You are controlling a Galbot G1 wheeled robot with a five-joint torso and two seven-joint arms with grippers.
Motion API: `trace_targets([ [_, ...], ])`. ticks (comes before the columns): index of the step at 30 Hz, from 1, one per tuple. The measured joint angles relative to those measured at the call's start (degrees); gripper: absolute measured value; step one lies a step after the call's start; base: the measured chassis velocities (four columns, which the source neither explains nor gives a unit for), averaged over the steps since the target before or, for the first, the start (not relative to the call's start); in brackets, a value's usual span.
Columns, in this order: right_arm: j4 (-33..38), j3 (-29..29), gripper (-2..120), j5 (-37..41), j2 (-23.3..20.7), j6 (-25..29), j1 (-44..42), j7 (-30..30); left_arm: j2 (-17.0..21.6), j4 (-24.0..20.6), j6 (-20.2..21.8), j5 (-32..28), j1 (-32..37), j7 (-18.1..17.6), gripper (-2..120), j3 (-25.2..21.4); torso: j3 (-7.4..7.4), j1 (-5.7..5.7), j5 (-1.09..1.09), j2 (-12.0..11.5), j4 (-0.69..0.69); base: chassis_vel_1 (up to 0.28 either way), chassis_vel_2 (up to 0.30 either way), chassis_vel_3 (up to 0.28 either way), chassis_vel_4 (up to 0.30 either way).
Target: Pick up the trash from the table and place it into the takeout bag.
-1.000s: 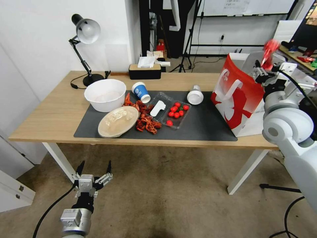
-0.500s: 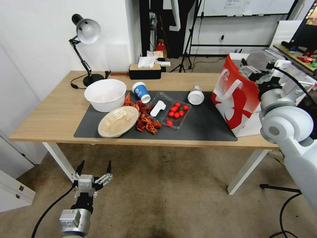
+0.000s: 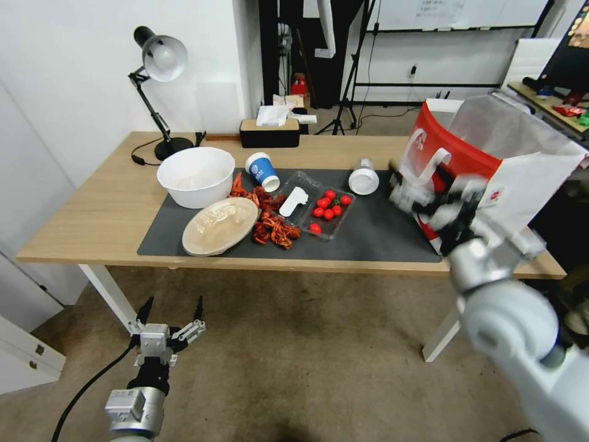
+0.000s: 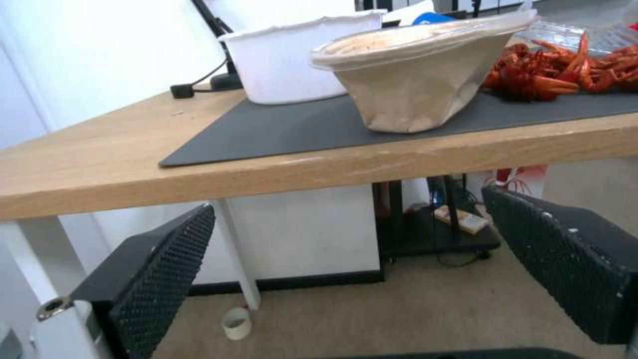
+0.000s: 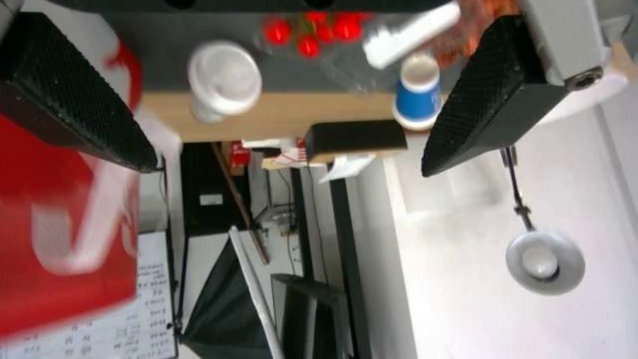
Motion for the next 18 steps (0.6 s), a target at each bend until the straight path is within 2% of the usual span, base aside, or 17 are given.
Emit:
trace_targets([
  [1,-2.58,-0.43,100,-5.05,1.59,5.89,-3.06,-1.69,0.09,0.16,-0.03,0.0,-0.12,0.23,100,0.04,0.0,0.0,0.0,0.0,0.03,0.0,0.0,0.0,0.0],
  [2,-2.58,-0.43,100,-5.05,1.59,5.89,-3.06,-1.69,0.09,0.16,-0.03,0.0,-0.12,0.23,100,0.04,0.0,0.0,0.0,0.0,0.03,0.0,0.0,0.0,0.0],
  [3,-4.97,-0.74,100,-9.2,3.35,11.21,-5.41,-2.49,0.15,0.35,-0.1,0.0,-0.26,0.55,100,0.06,0.0,0.0,0.04,0.0,0.02,0.0,0.0,0.0,0.0],
  [5,-8.5,-0.9,100,-12.8,6.66,17.62,-9.71,-2.69,0.21,0.62,-0.37,0.0,-0.59,1.07,100,0.17,0.0,0.01,0.02,-0.01,0.02,0.0,0.0,0.0,0.0],
  [6,-8.5,-0.9,100,-12.8,6.66,17.62,-9.71,-2.69,0.21,0.62,-0.37,0.0,-0.59,1.07,100,0.17,0.0,0.01,0.02,-0.01,0.02,0.0,0.0,0.0,0.0],
  [8,-14.42,-1.24,100,-13.38,9.54,22.33,-13.35,-2.91,0.22,1.06,-0.49,0.03,-1.06,1.3,100,0.49,0.0,0.0,0.0,0.0,0.02,0.0,0.0,0.0,0.0],
  [9,-14.42,-1.24,100,-13.38,9.54,22.33,-13.35,-2.91,0.22,1.06,-0.49,0.03,-1.06,1.3,100,0.49,0.0,0.0,0.0,0.0,0.02,0.0,0.0,0.0,0.0],
  [11,-20.35,-2.1,100,-12.83,11.09,25.53,-14.52,-4.09,0.17,1.52,-0.6,0.17,-1.38,1.35,100,0.82,0.01,0.0,0.04,-0.01,0.01,0.0,0.0,0.0,0.0],
  [18,-22.71,-2.58,100,-10.08,12.19,25.84,-14.86,-5.07,0.06,1.58,-0.62,0.41,-1.32,1.45,100,1.15,0.01,0.0,-0.01,-0.01,0.03,0.0,0.0,0.0,0.0],
])
